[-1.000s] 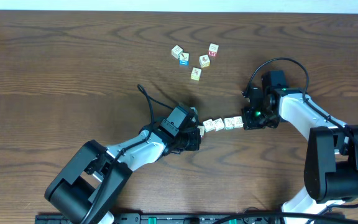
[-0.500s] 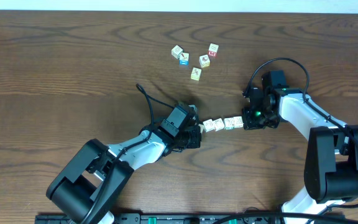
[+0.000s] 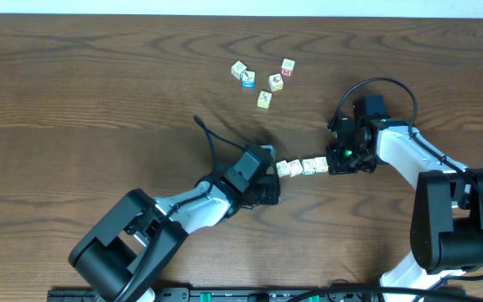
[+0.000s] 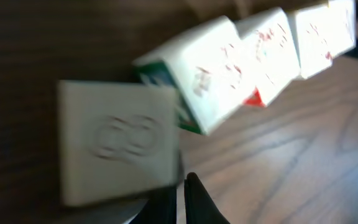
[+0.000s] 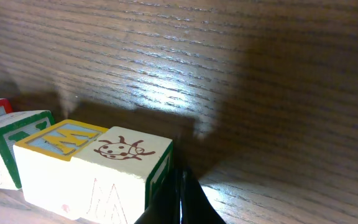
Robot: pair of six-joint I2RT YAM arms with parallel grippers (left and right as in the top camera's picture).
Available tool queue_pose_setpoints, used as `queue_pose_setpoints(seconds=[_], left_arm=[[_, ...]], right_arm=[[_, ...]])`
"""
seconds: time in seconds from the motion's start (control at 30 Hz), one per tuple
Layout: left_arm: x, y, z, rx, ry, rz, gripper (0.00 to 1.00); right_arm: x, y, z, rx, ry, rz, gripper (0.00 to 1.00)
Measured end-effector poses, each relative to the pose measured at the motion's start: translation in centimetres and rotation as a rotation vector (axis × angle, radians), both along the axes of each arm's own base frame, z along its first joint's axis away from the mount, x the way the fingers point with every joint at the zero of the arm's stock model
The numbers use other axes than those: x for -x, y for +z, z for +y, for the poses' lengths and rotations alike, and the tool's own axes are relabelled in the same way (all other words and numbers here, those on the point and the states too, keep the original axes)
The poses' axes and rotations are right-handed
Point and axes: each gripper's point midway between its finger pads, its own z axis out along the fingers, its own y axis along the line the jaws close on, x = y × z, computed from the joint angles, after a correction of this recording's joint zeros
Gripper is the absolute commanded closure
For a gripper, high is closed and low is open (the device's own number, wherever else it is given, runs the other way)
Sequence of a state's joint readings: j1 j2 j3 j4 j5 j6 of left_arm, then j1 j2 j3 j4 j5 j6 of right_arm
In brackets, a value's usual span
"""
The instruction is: Lift 5 blocks
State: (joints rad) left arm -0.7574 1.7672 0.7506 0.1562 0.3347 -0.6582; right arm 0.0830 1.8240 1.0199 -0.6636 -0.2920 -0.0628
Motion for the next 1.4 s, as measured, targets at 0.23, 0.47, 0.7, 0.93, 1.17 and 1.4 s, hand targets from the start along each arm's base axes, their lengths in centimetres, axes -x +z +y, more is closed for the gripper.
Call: queue_pose_setpoints(seconds=[0.23,0.47,0.7,0.93,1.17,1.4], left_arm=[[0.7,-0.3,0.0,-0.024,-0.01,0.005,0.92],[1.8,-0.4,1.9,-0.119,0.003,0.053,0.92],[2.1,-0.3,7.0,-0.341,0.095,0.018,0.92],[-0.4,0.3,8.7,-0.418,0.18,-0.117,0.92],[-3.0,1.6,7.2,-0.362,0.178,-0.253,0.92],[-3.4,1.7,7.2,-0.363,0.172,-0.269,0.92]], right_arm=[[0.0,0.0,-0.1,0.003,0.0,0.0,0.99],[0.0,0.0,-0.2,0.009,0.0,0.0,0.99],[0.0,-0.1,-0.2,0.012,0.004,-0.002,0.99],[0.0,-0.1,-0.2,0.012,0.006,-0.002,0.99],[0.1,-0.1,-0.2,0.012,0.006,0.002,0.99],[0.1,-0.1,-0.2,0.011,0.006,0.002,0.99]])
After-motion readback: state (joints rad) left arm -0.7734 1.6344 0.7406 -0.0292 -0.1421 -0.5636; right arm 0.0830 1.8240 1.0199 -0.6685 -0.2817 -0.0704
